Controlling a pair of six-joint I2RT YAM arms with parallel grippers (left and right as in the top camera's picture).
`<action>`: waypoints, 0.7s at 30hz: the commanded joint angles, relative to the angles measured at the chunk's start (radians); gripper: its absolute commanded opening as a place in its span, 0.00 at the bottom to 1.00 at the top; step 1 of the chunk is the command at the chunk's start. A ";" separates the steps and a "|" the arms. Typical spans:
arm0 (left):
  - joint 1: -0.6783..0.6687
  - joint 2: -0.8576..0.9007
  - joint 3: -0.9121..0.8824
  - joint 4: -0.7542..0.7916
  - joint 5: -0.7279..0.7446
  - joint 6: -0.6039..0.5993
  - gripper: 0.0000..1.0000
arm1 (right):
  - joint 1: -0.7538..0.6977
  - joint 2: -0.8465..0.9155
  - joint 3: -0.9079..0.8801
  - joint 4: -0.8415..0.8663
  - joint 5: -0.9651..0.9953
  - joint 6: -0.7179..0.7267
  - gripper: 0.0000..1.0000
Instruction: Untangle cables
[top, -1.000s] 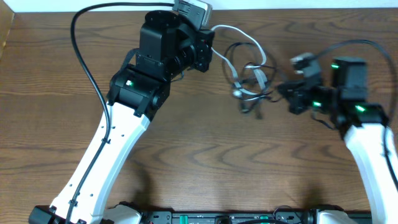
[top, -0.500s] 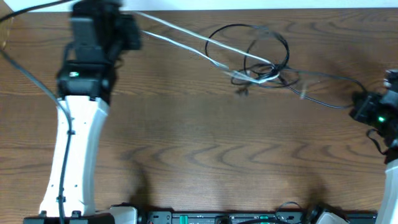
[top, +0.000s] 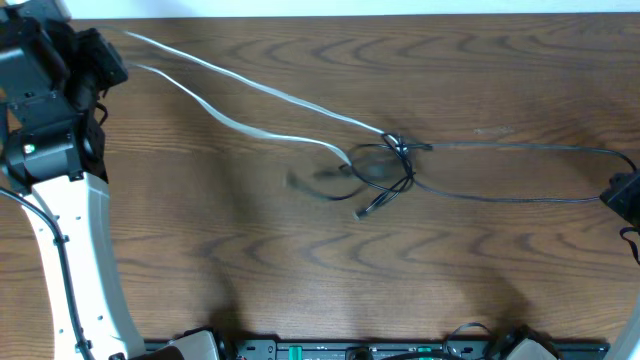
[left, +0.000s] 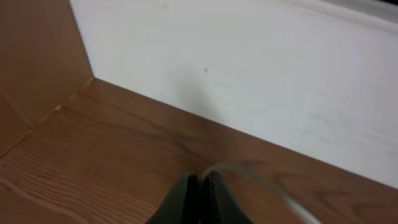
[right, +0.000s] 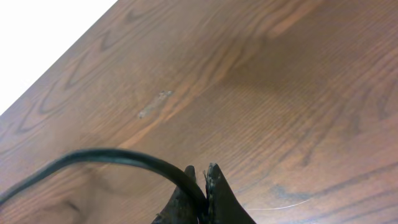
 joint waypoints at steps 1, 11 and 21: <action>0.028 -0.009 0.027 0.019 -0.039 -0.018 0.08 | -0.012 -0.004 0.004 0.000 0.061 0.018 0.01; 0.041 -0.009 0.027 0.006 0.127 -0.050 0.07 | -0.011 -0.002 0.004 0.002 -0.028 -0.015 0.01; -0.082 -0.009 0.027 -0.016 0.223 -0.051 0.07 | 0.112 -0.002 0.004 0.069 -0.109 -0.046 0.01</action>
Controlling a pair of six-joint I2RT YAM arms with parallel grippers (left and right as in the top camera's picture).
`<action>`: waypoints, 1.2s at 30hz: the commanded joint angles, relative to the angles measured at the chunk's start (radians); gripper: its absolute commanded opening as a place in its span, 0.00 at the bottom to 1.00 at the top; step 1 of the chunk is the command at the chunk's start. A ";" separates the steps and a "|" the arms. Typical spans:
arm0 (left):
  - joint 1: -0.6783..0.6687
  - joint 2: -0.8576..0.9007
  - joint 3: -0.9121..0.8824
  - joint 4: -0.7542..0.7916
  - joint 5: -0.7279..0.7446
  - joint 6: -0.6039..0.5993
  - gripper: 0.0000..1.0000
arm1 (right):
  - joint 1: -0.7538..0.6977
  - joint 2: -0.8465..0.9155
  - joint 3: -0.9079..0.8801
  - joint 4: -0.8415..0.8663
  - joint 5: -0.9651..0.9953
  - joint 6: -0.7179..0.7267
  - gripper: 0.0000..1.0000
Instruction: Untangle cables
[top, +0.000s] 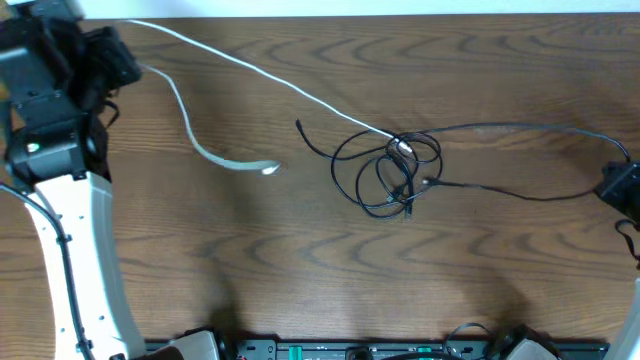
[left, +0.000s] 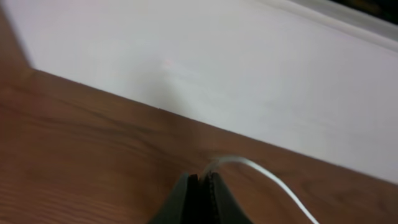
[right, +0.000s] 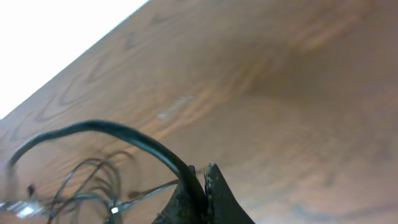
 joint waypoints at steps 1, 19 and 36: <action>-0.060 -0.009 0.027 0.000 0.068 -0.009 0.08 | 0.068 -0.002 0.004 0.026 -0.045 -0.021 0.01; -0.400 -0.007 0.027 -0.019 0.120 0.003 0.26 | 0.311 0.125 0.004 0.228 -0.093 0.014 0.01; -0.530 0.099 0.021 -0.205 0.171 0.056 0.65 | 0.367 0.164 0.004 0.241 -0.089 0.014 0.01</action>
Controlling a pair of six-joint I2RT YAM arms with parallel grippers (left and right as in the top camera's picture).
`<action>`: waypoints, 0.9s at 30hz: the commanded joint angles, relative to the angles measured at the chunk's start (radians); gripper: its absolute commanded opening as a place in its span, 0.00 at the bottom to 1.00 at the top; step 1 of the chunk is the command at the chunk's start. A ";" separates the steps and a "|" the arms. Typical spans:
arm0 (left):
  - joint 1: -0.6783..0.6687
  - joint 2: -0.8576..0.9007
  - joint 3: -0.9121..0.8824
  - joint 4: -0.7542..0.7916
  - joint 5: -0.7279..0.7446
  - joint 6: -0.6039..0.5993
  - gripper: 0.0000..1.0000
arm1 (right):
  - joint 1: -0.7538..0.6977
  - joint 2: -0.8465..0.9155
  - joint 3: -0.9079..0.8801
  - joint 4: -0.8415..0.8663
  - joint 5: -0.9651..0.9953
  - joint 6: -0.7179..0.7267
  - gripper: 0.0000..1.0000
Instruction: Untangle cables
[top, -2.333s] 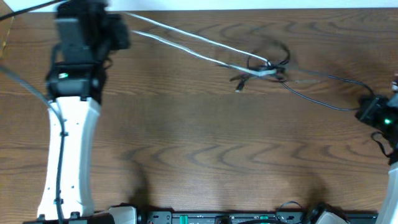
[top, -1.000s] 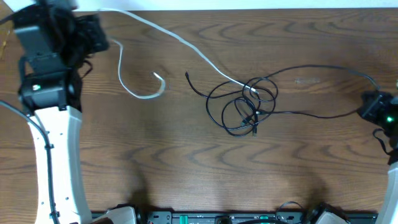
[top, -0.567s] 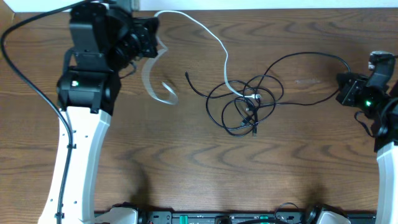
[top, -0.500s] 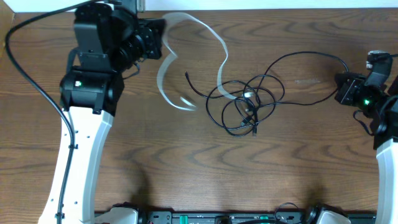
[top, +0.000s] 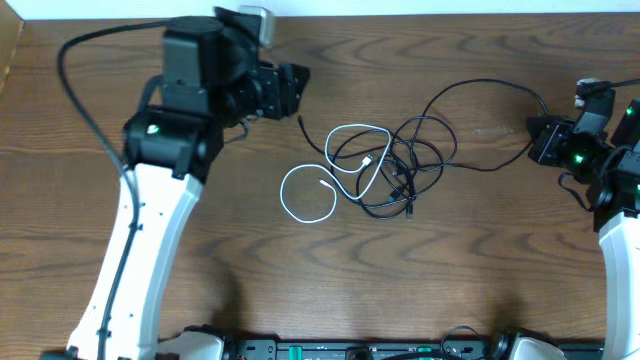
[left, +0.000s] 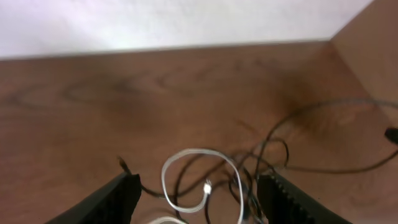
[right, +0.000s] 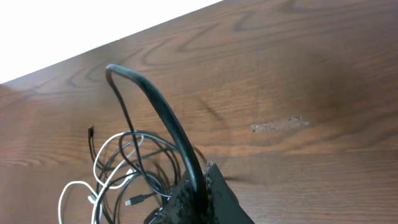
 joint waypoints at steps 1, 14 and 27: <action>-0.043 0.066 0.020 -0.020 0.056 0.021 0.65 | 0.018 0.003 0.004 0.002 -0.009 0.008 0.01; -0.266 0.313 0.019 -0.014 0.072 0.021 0.64 | 0.018 0.003 0.004 -0.009 -0.005 0.008 0.01; -0.326 0.413 0.017 0.002 0.053 0.024 0.64 | 0.018 0.003 0.004 -0.018 -0.002 0.006 0.01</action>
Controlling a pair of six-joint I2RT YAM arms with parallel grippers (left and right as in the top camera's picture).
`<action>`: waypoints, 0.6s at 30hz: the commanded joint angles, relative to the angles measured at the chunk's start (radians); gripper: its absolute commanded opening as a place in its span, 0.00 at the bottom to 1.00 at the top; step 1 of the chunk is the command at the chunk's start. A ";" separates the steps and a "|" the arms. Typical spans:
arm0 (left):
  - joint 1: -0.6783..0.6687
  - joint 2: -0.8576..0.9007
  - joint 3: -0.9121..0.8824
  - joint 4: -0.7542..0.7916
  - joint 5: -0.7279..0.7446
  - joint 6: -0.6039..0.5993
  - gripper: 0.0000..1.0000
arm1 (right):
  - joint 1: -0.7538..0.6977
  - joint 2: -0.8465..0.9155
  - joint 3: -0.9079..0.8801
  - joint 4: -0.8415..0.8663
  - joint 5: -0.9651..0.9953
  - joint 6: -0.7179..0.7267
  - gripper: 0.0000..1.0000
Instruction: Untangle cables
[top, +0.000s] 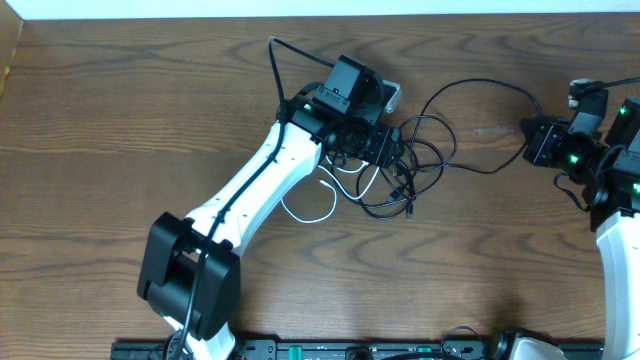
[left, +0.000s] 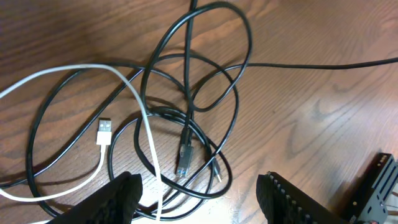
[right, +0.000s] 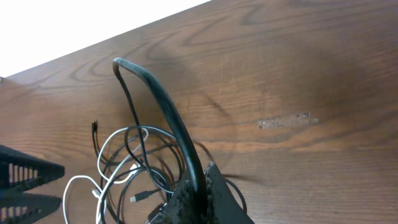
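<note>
A tangle of black cable (top: 420, 165) and white cable (top: 310, 212) lies at the table's middle. My left gripper (left: 198, 208) hangs open right over the tangle, its fingers (left: 121, 199) spread wide on either side of the white cable (left: 143, 118) and black loops (left: 205, 93). In the overhead view the left gripper (top: 372, 143) covers part of the pile. My right gripper (right: 200, 180) is shut on the black cable (right: 161, 106), which arches up from it; in the overhead view the right gripper (top: 538, 143) sits at the right of the table.
A white wall runs along the table's far edge (top: 320, 12). A pale scuff mark (right: 287, 121) shows on the wooden tabletop (top: 150, 120) right of the tangle. The left arm's white link (top: 250, 200) crosses the table's left-middle.
My left arm has moved from the table's upper left to right above the tangle, its gripper still open. The right gripper has barely moved and stays shut on the black cable.
At first both grippers were far apart, the left shut on the white cable, the right on the black, with the cables stretched taut. Then the cables slackened into loops. Later the left gripper was open and the white cable lay in the pile; now it hovers over it.
</note>
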 joint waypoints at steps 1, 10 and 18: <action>0.001 0.039 0.013 0.000 -0.009 0.021 0.64 | 0.004 0.003 0.004 -0.003 -0.003 0.003 0.01; 0.001 0.097 0.007 0.006 -0.010 0.044 0.62 | 0.004 0.003 0.004 -0.019 0.006 -0.016 0.01; 0.001 0.126 0.007 0.032 -0.054 0.096 0.61 | 0.004 0.003 0.004 -0.024 0.005 -0.019 0.01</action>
